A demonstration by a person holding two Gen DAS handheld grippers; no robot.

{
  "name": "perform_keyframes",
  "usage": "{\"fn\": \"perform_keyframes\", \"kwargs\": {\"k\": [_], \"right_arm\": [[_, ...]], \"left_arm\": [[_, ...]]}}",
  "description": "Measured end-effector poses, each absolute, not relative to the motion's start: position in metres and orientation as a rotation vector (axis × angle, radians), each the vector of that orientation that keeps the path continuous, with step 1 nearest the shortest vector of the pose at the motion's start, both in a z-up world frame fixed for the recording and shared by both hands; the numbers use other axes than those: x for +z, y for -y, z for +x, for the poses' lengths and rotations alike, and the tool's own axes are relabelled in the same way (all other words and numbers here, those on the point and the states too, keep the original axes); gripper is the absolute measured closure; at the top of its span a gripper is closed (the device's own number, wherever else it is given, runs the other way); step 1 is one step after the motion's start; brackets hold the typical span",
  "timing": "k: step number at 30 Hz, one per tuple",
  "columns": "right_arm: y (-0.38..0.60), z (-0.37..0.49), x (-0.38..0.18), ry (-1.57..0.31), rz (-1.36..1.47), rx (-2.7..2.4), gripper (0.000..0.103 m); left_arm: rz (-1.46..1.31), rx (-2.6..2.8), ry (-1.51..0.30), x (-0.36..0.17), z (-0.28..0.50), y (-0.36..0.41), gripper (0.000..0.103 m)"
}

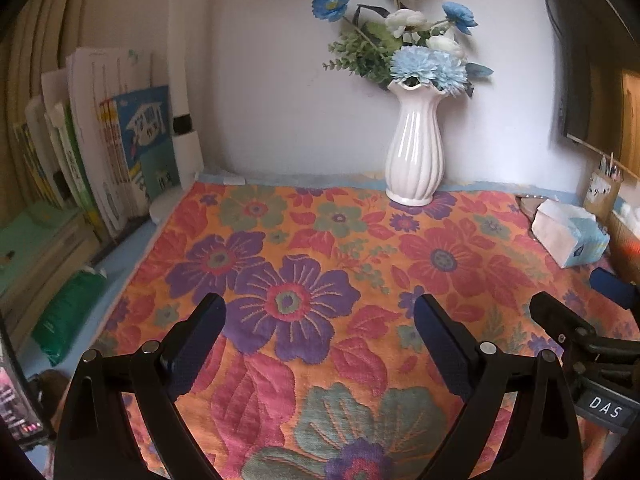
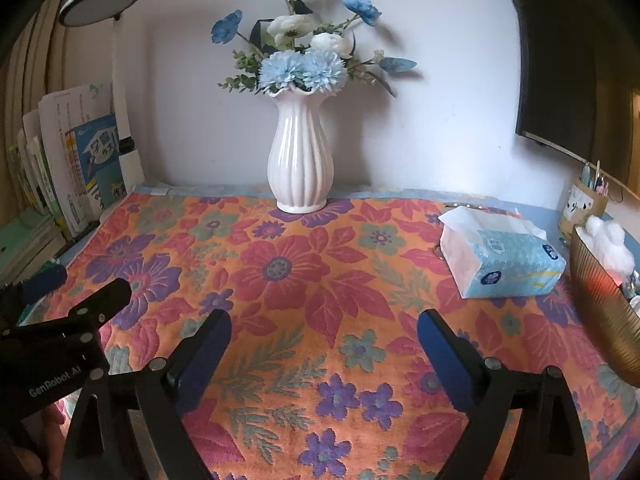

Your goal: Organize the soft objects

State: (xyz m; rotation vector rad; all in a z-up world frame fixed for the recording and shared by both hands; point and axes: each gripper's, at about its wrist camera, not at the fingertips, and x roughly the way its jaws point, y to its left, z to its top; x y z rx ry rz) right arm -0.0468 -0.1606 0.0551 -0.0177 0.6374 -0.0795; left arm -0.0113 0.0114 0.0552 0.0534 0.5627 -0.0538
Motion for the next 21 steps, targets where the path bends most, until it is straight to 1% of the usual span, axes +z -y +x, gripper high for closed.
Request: {"fn": "perform_keyframes", "kwargs": {"k": [3, 6, 21], "right_arm": [[0.161, -0.05, 0.056, -0.631, -0.016, -0.089, 0.009], [0.162, -0.05, 0.056, -0.629, -0.01, -0.095, 0.007], [0.156, -0.046, 0.054, -0.647, -0.047, -0.099, 0.007]], "left_arm": [[0.05, -0.044, -0.568, 0.055, -0.01, -0.013, 0.005], [0.027, -0.044, -0.59, 0.054, -0.006, -0.018, 0.005], [0.019, -0.016, -0.636, 0.049, 0.001, -0.022, 0.005]]}}
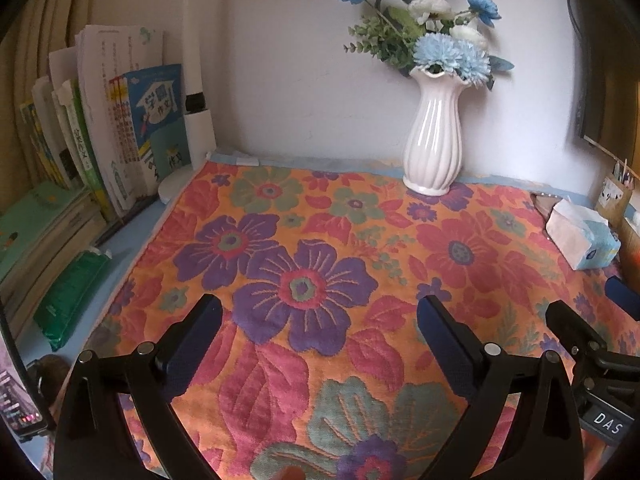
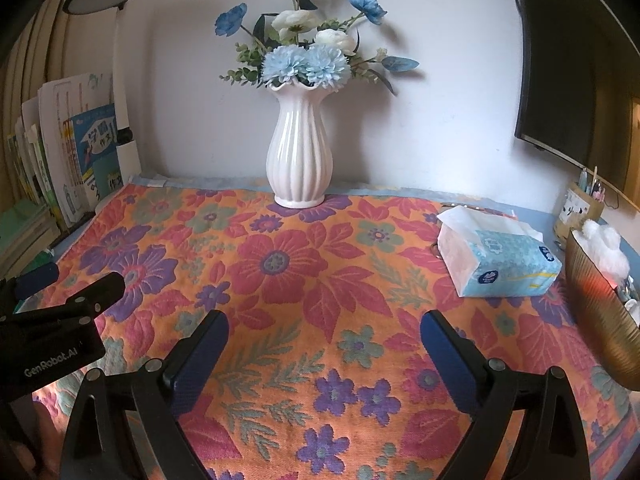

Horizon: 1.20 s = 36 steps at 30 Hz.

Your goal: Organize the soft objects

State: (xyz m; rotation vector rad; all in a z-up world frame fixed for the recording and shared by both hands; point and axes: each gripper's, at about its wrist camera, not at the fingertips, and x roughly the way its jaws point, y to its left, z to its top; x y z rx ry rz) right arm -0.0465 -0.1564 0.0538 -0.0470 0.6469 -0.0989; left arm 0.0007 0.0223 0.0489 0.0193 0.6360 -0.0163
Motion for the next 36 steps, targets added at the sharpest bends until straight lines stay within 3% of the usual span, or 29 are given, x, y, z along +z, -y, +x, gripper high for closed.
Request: {"fn": "perform_keyframes", "kwargs": {"k": [36], "right_arm": [[0.1523, -0.0455, 0.052, -0.653, -0.055, -0.096, 0.006]], "left_arm": [[0.053, -0.001, -0.673, 0.0453, 0.0039, -0.0186, 0.003]]}}
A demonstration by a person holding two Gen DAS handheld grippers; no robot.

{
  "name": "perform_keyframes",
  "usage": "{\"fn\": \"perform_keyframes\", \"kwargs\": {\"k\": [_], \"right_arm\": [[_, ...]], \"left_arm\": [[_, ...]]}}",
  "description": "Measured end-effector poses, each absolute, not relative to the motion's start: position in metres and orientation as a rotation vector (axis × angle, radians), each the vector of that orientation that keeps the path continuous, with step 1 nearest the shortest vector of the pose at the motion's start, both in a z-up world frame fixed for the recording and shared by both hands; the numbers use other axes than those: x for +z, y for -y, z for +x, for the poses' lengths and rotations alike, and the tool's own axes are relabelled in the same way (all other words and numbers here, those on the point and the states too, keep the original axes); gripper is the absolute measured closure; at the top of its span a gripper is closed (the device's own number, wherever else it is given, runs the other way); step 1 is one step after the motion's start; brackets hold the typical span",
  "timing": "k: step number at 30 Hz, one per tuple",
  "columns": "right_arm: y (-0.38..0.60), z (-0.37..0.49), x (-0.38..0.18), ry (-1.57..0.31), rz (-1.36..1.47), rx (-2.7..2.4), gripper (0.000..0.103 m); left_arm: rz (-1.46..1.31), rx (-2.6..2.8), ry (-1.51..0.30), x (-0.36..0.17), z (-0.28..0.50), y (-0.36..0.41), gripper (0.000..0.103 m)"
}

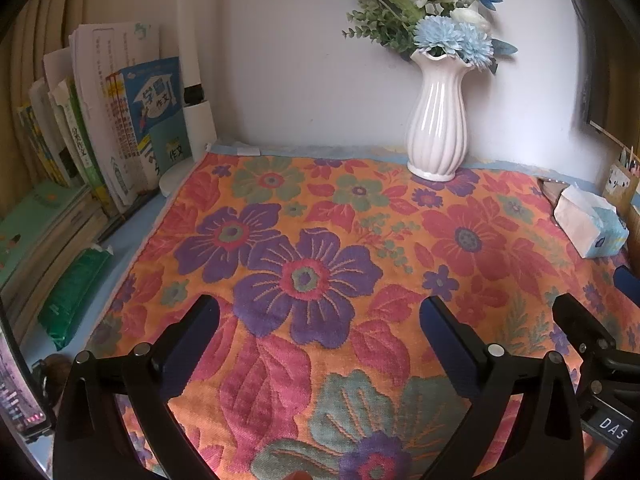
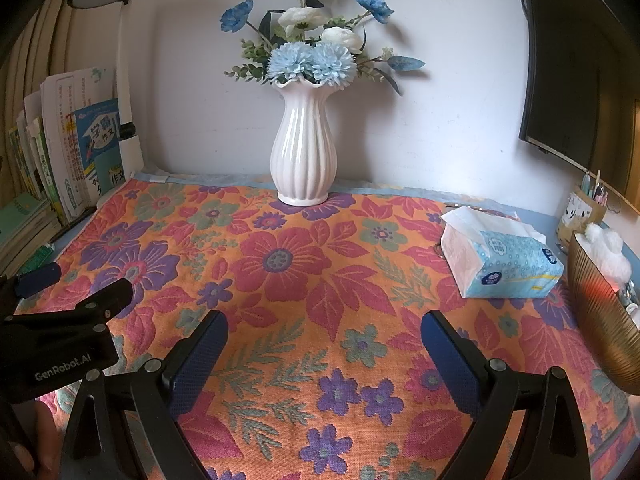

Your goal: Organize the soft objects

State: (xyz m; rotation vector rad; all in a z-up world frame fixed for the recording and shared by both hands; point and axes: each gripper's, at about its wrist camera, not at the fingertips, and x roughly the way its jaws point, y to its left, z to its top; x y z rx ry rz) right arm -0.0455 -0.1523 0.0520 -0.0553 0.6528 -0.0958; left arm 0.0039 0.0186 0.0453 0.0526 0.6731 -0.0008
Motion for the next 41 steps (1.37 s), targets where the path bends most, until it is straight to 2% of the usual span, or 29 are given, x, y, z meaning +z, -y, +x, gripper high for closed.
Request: {"fn": "perform_keyframes", "kwargs": {"k": [41], "right_arm": [[0.1548, -0.0463, 0.0504, -0.656, -0.053, -0.086, 0.006]], "left_arm": [[0.097, 0.053, -0.638, 0.0492, 0.0012, -0.0157, 0.002]]}}
